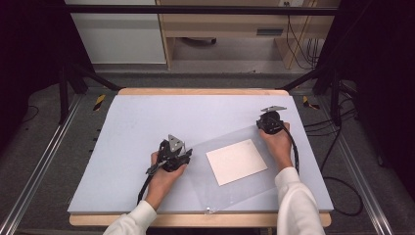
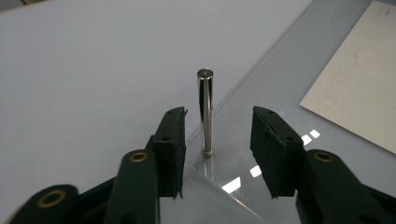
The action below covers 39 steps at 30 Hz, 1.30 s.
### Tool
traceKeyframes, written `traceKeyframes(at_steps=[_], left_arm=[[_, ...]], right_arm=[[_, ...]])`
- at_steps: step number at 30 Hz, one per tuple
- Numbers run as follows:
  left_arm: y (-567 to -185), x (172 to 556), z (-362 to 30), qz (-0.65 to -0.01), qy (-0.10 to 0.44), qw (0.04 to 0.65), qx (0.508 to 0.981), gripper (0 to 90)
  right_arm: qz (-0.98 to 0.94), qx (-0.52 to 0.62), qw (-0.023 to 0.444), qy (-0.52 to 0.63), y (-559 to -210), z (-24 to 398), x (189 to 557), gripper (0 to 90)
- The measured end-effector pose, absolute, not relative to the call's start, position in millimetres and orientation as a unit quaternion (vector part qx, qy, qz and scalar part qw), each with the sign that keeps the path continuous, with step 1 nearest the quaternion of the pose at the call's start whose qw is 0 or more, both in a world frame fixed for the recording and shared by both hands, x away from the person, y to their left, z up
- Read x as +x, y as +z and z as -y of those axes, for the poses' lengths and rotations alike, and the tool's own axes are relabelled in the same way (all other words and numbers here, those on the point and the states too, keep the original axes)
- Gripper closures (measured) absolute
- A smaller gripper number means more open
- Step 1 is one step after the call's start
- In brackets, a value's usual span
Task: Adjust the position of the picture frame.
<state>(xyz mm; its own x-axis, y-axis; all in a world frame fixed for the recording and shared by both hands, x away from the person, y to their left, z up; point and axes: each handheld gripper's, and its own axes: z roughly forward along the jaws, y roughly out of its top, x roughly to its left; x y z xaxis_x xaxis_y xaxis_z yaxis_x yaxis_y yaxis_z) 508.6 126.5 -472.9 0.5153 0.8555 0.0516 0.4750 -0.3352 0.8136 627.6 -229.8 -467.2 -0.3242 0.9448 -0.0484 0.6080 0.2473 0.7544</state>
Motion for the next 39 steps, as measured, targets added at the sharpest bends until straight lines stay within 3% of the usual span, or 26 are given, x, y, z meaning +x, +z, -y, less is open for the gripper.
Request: traceKeyframes(at_steps=[2,10,39], left_arm=[[-473,509,-126,-0.426,0.249,0.385,0.780,60.2],[-476,516,-127,-0.432,0.250,0.388,0.775,83.8],[-469,522,-135,-0.428,0.219,0.399,0.781,84.6]], right_arm=[[-0.746,0.520,0.259,0.324,-467,230,628,84.5],[-0.748,0.517,0.257,0.326,-467,231,627,84.5],[-0.761,0.518,0.234,0.312,-460,232,634,85.7]])
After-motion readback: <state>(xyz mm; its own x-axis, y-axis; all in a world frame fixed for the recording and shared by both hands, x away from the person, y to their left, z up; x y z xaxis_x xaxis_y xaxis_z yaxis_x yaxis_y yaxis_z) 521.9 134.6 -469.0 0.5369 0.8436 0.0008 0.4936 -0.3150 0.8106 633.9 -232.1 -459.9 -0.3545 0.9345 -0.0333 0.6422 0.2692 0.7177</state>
